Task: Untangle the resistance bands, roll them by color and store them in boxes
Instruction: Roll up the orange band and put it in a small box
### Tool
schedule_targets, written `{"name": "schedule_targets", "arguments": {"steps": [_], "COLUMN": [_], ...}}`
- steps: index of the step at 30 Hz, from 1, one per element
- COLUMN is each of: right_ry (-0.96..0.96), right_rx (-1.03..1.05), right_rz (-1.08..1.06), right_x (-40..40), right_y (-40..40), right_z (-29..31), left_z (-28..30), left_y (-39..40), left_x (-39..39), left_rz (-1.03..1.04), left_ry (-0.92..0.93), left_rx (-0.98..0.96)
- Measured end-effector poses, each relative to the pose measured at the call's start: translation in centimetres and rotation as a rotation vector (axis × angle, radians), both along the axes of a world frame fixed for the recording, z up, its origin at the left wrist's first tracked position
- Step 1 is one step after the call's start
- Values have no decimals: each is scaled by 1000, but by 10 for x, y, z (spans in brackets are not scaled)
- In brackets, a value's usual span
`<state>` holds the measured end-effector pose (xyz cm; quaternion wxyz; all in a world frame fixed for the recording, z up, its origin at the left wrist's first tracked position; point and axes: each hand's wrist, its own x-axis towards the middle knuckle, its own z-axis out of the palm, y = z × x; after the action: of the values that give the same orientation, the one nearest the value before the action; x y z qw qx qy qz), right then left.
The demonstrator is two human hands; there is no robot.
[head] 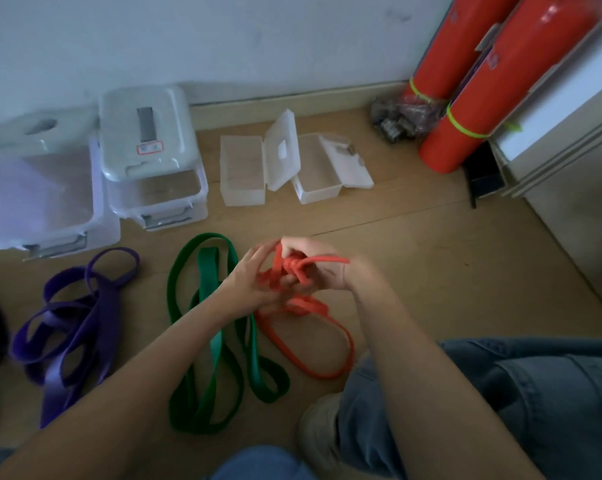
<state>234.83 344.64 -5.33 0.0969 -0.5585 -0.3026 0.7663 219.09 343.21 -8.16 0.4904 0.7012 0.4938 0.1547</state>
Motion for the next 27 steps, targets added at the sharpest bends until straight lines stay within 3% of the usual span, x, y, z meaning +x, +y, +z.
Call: {"name": "schedule_targets", "arguments": {"steps": [2, 5, 7, 10, 12, 16, 21, 27], "right_ry": [-121, -480, -590, -538, -570, -603, -420, -400], "right_rx": [106, 300, 423, 563, 652, 854, 1039, 1152], "right_rz": [262, 671, 721, 733, 808, 825, 707, 554], "right_x": [-10, -24, -32, -49, -65, -93, -118, -110], "right_y": [13, 19, 16, 5, -6, -23, -17, 17], "right_z": [53, 128, 170, 218, 237, 252, 264, 257], "left_z": [38, 93, 121, 148, 168, 216, 231, 227], "left_y": [9, 16, 12, 3, -1, -7, -16, 1], "left_x": [-12, -42, -61, -88, -109, -132, -129, -140], "left_rz": [73, -62, -171, -400, -375, -96, -49, 43], "left_ry": [-1, 133, 191, 427, 493, 196, -90, -282], "left_rx": [151, 370, 365, 268, 317, 430, 347, 229]}}
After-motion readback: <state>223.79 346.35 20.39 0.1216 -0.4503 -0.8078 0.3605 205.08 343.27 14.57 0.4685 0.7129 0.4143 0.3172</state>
